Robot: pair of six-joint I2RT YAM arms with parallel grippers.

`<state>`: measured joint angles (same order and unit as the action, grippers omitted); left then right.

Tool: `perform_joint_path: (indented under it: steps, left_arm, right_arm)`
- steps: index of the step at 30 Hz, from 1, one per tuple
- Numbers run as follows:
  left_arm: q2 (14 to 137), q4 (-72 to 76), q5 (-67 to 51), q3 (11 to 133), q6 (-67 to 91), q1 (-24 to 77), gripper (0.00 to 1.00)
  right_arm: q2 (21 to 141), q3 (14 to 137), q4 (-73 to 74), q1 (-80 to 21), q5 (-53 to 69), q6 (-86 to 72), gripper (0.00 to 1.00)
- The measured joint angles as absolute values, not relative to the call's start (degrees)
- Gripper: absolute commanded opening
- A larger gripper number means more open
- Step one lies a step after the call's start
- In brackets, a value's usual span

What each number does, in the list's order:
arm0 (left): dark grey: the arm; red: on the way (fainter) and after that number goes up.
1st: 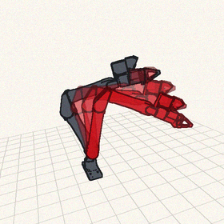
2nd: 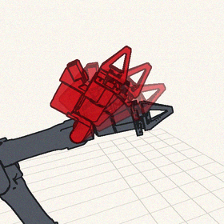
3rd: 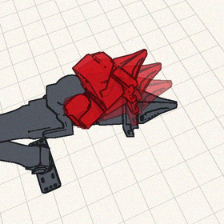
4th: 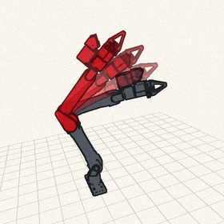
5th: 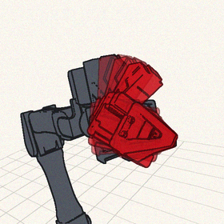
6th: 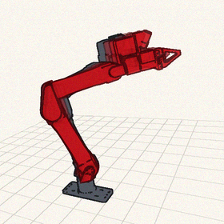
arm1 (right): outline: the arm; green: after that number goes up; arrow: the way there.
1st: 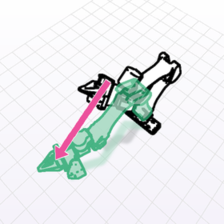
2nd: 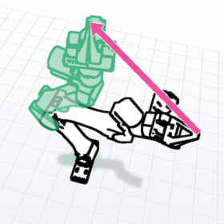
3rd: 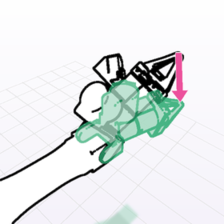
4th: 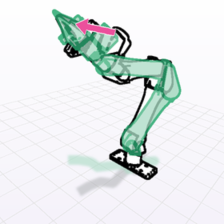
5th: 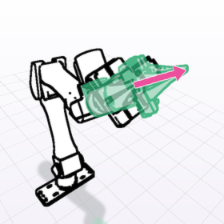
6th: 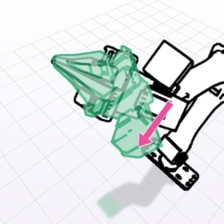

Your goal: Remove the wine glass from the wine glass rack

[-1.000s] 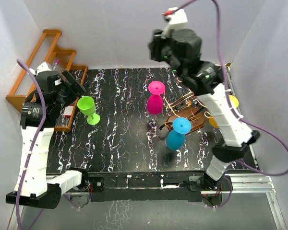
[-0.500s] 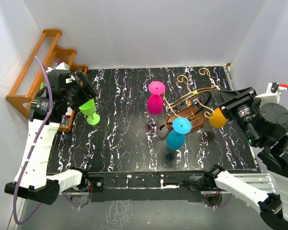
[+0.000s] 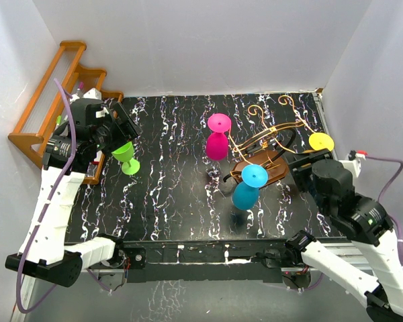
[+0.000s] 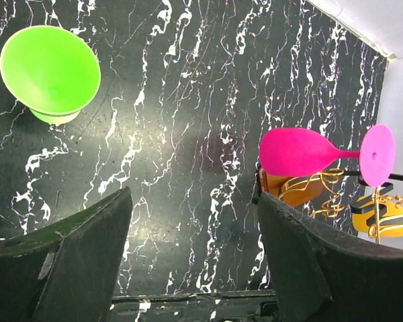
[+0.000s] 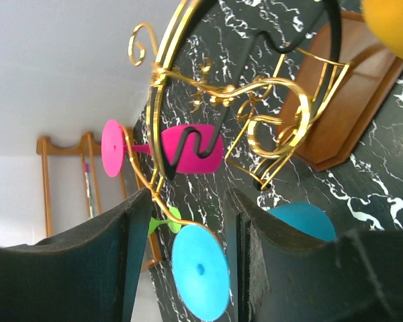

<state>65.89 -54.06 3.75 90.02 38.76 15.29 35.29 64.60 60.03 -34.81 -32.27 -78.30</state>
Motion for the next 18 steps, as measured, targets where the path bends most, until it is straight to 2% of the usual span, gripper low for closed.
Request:
perform_joint_path:
  steps: [6, 18]
  left_arm:
    - [65.9, -54.2, 3.9, 90.6, 38.3, 16.2, 0.73]
    - [68.3, -54.4, 5.4, 94.5, 36.9, 20.4, 0.74]
  right_arm:
    - [29.3, 63.3, 61.7, -34.8, -39.0, -84.6, 0.49]
    - [29.3, 60.7, 69.6, -40.5, -51.6, -94.5, 0.49]
